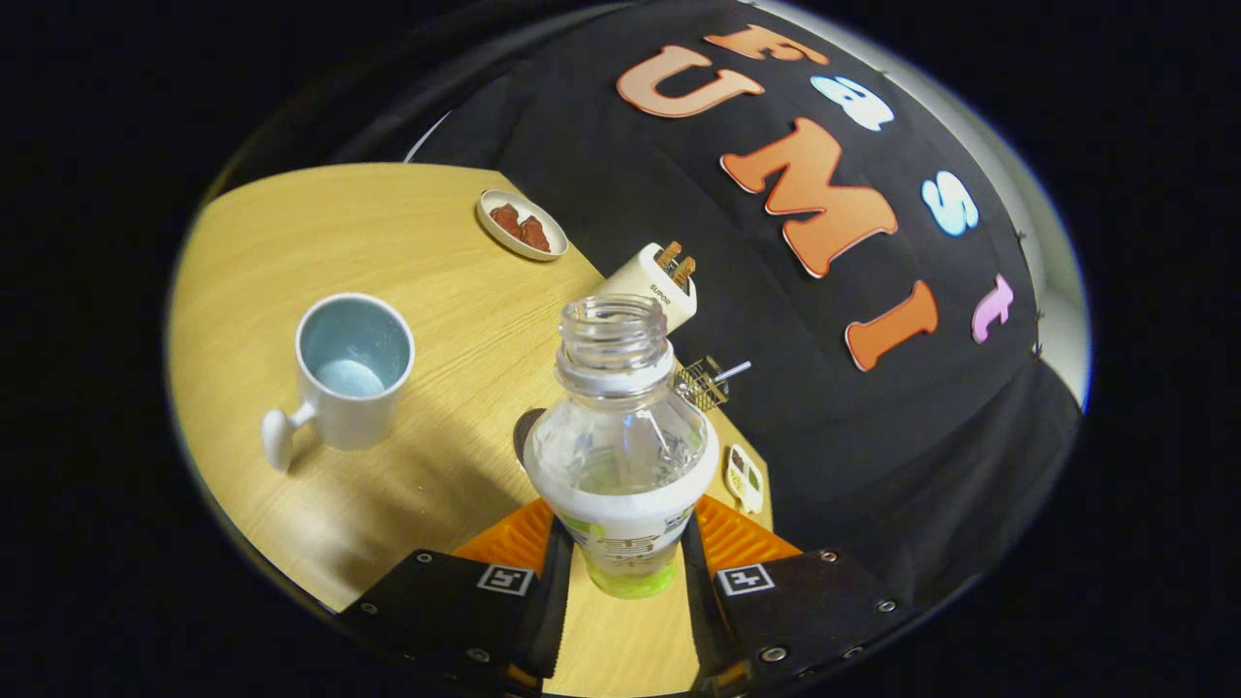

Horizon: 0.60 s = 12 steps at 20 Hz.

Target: Take the bottle from table, then pour the juice into the cup, finally place the bottle on the coaster

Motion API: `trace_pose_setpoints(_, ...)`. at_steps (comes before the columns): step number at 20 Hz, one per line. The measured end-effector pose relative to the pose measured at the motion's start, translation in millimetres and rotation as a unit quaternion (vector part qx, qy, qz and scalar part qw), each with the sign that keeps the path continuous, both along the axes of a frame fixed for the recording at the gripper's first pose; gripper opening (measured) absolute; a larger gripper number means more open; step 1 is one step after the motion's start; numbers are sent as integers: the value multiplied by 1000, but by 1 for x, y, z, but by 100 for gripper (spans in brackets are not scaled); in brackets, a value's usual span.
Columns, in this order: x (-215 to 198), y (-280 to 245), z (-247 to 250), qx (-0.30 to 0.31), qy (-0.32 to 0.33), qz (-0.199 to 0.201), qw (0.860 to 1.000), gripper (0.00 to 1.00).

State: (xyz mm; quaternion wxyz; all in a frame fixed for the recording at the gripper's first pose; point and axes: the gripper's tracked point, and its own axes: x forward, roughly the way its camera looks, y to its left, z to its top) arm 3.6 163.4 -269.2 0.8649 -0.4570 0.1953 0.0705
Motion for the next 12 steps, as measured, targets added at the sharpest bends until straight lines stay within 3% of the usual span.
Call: trace_pose_setpoints(12,11,25,-2,-124,-18,80,989,54)
